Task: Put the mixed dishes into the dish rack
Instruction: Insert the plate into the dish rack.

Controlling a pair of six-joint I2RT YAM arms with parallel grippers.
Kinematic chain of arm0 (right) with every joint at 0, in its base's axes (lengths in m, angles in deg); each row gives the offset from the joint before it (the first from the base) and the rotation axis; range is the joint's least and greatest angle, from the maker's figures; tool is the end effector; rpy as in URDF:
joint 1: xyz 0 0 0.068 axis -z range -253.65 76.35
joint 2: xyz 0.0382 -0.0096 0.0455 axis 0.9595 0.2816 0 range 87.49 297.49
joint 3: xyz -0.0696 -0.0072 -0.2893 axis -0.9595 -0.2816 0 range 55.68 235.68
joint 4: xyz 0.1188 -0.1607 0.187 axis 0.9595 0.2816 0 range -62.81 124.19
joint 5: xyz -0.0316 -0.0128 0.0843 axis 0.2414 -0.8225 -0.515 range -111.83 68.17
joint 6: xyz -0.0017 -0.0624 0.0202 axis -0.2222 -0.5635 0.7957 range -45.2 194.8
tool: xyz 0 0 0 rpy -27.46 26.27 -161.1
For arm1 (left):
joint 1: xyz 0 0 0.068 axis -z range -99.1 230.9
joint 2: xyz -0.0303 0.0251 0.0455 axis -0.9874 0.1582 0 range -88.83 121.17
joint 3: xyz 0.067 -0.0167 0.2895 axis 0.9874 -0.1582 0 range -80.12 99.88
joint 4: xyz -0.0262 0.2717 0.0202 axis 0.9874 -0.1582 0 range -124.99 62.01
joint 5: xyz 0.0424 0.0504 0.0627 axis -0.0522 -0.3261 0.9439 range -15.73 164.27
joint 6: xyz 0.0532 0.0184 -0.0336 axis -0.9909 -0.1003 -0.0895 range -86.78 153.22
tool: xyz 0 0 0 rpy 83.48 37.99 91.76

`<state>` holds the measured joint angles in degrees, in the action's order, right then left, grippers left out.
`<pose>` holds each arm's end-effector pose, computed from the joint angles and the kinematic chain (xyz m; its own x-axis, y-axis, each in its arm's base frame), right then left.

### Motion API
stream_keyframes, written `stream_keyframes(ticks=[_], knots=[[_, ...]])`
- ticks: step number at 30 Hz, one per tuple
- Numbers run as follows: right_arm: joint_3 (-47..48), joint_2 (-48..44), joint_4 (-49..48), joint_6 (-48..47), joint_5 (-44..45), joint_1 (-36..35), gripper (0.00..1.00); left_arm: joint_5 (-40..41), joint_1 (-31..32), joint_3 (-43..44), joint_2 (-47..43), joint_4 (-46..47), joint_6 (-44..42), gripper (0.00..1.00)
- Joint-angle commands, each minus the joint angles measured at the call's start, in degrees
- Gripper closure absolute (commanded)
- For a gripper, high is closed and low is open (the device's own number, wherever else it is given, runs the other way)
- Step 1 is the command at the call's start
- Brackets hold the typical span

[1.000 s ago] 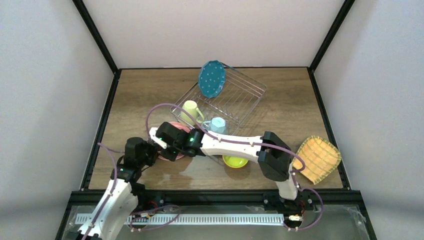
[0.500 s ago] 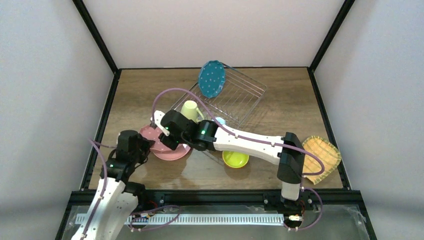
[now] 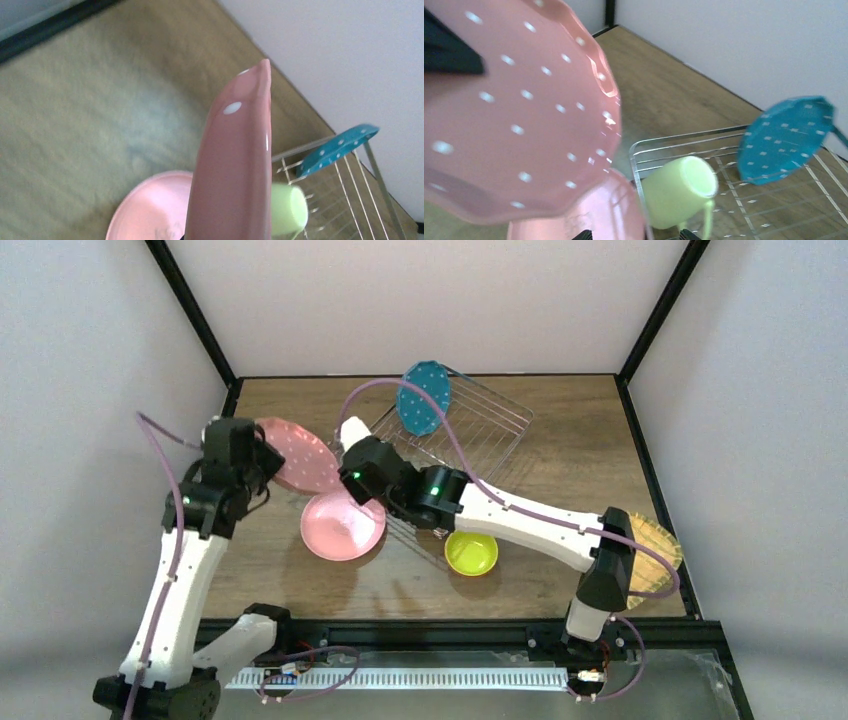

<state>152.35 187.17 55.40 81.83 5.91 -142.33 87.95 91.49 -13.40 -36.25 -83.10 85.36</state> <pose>0.1794 0.3936 0.3833 -0.2701 -0.3946 -0.8783 -0.6517 0.7464 -0.1349 0.1727 -0.0198 0.3833 -0.3980 -0.7060 -0.5858 -0.5069 0.7015 -0.5011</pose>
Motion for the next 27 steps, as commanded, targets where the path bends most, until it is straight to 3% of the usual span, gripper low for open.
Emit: stream_keyframes(ticks=[1,6,14,22,27], knots=[[-1.5,-3.8,-0.3,6.1,6.6,4.4,0.01,5.0,0.0,14.0,6.9,2.0,-13.3,0.97],[-7.2,-7.1,-2.3,12.0,5.8,12.0,0.01,5.1,0.3,23.1,16.1,3.8,-20.8,0.97],[-17.2,-9.7,-9.6,22.1,-2.5,26.2,0.01,4.3,3.4,26.1,25.9,14.8,-31.2,0.97],[-18.7,-6.7,-14.3,22.4,-4.5,32.3,0.01,6.0,8.1,31.6,34.4,24.6,-41.0,0.97],[-18.6,-4.8,-16.2,23.0,-4.6,35.3,0.01,3.5,9.8,30.7,35.0,33.6,-45.6,0.97]])
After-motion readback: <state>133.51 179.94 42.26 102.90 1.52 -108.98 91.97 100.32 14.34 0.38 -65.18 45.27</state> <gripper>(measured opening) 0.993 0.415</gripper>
